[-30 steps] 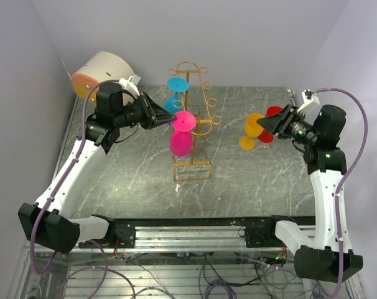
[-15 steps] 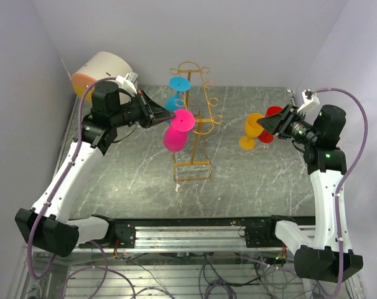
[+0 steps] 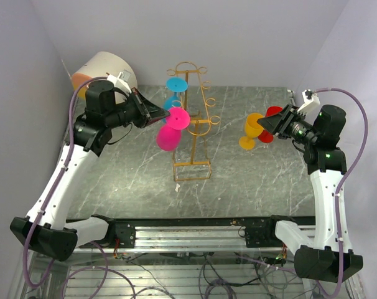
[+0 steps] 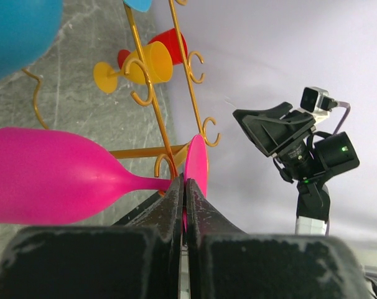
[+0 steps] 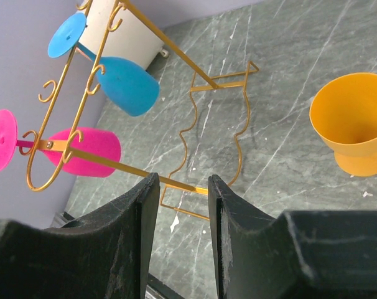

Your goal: Take the wine glass off the wine glass rack

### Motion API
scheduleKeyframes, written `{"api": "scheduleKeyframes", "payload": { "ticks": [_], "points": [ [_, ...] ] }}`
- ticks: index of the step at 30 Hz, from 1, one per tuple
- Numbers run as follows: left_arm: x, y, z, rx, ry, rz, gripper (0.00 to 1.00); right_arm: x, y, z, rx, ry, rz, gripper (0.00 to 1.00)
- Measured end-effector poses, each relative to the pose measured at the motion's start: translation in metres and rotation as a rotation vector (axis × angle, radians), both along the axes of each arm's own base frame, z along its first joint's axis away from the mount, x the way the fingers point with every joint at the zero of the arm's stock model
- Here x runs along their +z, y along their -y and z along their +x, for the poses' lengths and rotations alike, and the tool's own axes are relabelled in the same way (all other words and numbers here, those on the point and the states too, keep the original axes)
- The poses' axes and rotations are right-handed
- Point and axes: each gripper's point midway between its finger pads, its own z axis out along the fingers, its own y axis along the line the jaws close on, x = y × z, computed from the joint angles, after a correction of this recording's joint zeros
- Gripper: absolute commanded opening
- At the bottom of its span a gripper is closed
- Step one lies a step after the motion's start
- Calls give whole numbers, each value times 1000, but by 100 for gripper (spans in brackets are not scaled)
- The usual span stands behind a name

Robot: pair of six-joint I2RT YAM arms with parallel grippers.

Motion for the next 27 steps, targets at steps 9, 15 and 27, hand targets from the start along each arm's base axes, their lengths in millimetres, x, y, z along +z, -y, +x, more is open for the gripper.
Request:
{"api": "scheduleKeyframes", "payload": {
  "ticks": [9, 15, 27],
  "points": [
    [5, -22, -5, 96, 34, 80, 7, -1, 0, 1, 0, -4, 2, 37],
    [10, -27, -10, 110, 47, 68, 7, -1, -1, 1, 5, -8, 8, 37],
    [105, -40, -59, 113, 284, -94, 7, 27, -22, -9, 130, 47, 113, 37]
  ]
}}
